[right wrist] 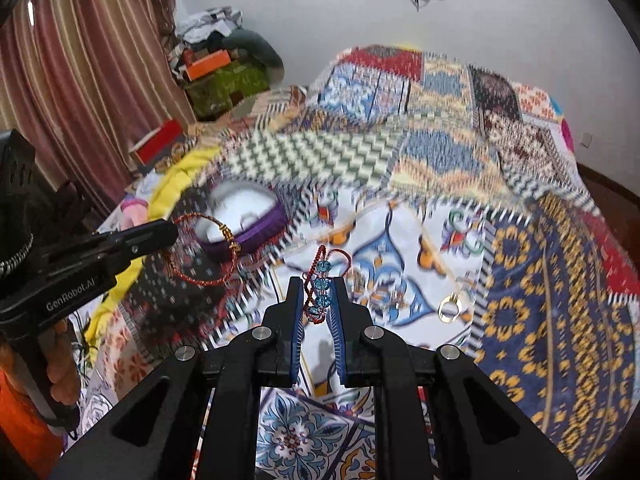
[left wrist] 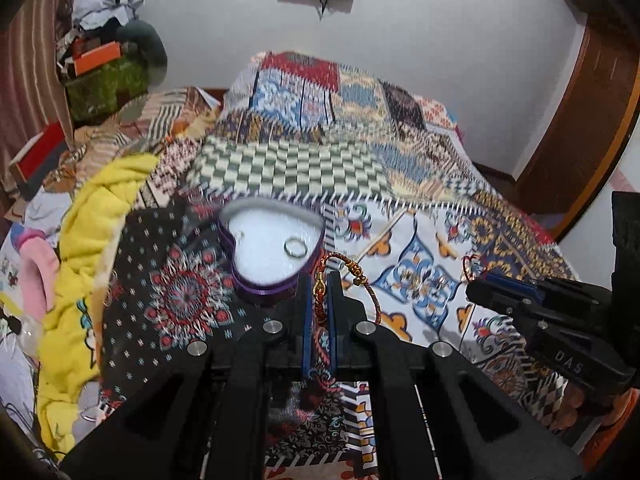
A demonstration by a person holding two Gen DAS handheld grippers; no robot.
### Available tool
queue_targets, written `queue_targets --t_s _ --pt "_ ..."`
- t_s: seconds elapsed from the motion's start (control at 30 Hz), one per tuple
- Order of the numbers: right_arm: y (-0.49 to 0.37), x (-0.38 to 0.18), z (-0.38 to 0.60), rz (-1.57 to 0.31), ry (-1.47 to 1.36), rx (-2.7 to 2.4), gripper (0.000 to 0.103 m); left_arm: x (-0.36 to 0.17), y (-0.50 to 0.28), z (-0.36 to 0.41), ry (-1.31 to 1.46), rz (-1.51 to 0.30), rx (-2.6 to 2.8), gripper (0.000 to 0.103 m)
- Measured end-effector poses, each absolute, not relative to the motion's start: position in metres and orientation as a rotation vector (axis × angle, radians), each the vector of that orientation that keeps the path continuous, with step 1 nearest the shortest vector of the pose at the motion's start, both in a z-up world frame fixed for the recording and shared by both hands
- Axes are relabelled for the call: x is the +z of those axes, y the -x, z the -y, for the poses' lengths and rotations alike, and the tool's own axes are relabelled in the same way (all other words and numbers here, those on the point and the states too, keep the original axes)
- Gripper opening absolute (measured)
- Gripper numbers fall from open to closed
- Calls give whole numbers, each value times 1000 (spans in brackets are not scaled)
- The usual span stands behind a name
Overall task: Organize jewelry
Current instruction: 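Grasp the red-and-blue beaded earring with the right tool, then release the bracelet into the heart tin with the left tool while the right releases the beaded earring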
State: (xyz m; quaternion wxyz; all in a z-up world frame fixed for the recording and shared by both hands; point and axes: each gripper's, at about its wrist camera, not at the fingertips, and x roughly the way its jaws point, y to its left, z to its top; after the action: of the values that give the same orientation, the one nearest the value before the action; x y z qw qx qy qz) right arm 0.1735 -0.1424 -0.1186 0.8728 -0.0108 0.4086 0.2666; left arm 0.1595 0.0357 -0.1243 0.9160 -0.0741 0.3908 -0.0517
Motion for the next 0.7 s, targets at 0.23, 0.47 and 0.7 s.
queue_targets --t_s 0.23,0.47,0.7 --pt "-173 -92 137 -771 23 570 12 -95 -155 -40 148 -716 -97 5" --pt "-181 -71 122 -710 16 606 12 -75 -158 -54 155 -653 -66 5" --pt "-190 -50 102 -642 9 648 12 -64 -163 -72 150 -607 -20 5"
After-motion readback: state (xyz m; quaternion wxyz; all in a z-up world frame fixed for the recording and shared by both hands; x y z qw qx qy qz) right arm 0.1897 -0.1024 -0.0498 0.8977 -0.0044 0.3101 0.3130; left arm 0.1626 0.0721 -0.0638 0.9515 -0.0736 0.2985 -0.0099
